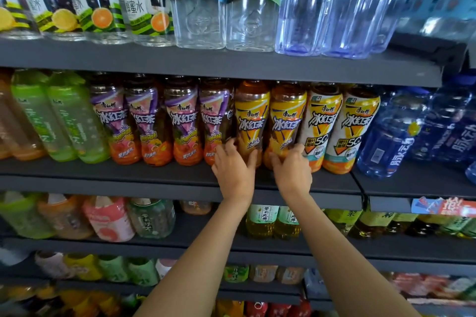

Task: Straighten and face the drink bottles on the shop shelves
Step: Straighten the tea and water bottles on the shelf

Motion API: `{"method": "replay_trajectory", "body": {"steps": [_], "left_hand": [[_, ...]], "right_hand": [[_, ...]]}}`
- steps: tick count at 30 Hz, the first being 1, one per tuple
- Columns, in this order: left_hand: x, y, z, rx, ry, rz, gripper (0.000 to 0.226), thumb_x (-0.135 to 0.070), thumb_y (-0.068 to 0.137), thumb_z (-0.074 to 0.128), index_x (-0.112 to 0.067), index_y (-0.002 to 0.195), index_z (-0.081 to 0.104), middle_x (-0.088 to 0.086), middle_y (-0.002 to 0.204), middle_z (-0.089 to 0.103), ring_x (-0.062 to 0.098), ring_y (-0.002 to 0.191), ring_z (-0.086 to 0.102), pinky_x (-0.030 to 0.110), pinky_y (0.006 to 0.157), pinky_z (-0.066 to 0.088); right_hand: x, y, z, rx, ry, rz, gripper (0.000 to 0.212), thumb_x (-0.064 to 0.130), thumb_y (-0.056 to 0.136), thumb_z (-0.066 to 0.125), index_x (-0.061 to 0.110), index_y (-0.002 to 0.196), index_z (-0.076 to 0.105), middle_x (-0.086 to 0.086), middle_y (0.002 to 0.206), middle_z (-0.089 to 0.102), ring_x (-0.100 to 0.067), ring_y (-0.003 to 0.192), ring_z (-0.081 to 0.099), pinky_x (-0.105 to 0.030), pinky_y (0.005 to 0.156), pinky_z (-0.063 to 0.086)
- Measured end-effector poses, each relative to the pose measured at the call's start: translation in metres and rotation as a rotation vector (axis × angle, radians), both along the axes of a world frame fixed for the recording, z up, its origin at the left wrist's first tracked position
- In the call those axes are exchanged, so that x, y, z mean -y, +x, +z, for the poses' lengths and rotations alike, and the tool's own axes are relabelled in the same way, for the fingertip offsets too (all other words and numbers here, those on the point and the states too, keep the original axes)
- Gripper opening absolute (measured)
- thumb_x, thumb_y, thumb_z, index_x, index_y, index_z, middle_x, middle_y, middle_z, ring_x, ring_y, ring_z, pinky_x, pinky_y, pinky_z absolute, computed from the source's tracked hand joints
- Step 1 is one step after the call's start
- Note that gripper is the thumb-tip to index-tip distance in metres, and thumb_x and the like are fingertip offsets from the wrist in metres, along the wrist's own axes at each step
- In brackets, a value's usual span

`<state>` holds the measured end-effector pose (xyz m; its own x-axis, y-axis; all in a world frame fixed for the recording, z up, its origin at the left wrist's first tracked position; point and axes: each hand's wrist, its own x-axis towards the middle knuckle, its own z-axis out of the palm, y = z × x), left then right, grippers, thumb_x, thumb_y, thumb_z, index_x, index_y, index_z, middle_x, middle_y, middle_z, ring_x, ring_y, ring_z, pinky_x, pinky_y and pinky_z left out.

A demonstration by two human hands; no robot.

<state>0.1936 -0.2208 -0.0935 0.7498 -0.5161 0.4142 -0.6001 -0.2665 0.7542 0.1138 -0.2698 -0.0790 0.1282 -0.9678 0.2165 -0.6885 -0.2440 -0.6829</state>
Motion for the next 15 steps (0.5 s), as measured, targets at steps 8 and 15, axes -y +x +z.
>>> {"method": "replay_trajectory", "body": {"steps": [8,15], "left_hand": [[-0.028,0.035,-0.003,-0.075,-0.215,0.271,0.038,-0.023,0.086,0.065,-0.003,0.116,0.052,0.019,0.118,0.047,0.034,0.109,0.044,0.040,0.087,0.035],[-0.045,0.072,-0.002,-0.184,-0.043,0.297,0.042,-0.021,0.087,0.065,-0.011,0.123,0.046,0.018,0.134,0.032,0.036,0.118,0.035,0.040,0.093,0.037]], "right_hand": [[-0.025,0.016,0.004,0.162,-0.339,0.129,0.032,0.036,0.089,0.060,0.008,0.099,0.049,-0.001,0.079,0.062,-0.021,0.070,0.060,-0.028,0.056,0.038],[-0.036,0.057,0.001,-0.180,-0.279,0.257,0.037,0.048,0.089,0.055,0.013,0.096,0.061,-0.007,0.092,0.067,-0.026,0.090,0.063,-0.034,0.070,0.048]]}}
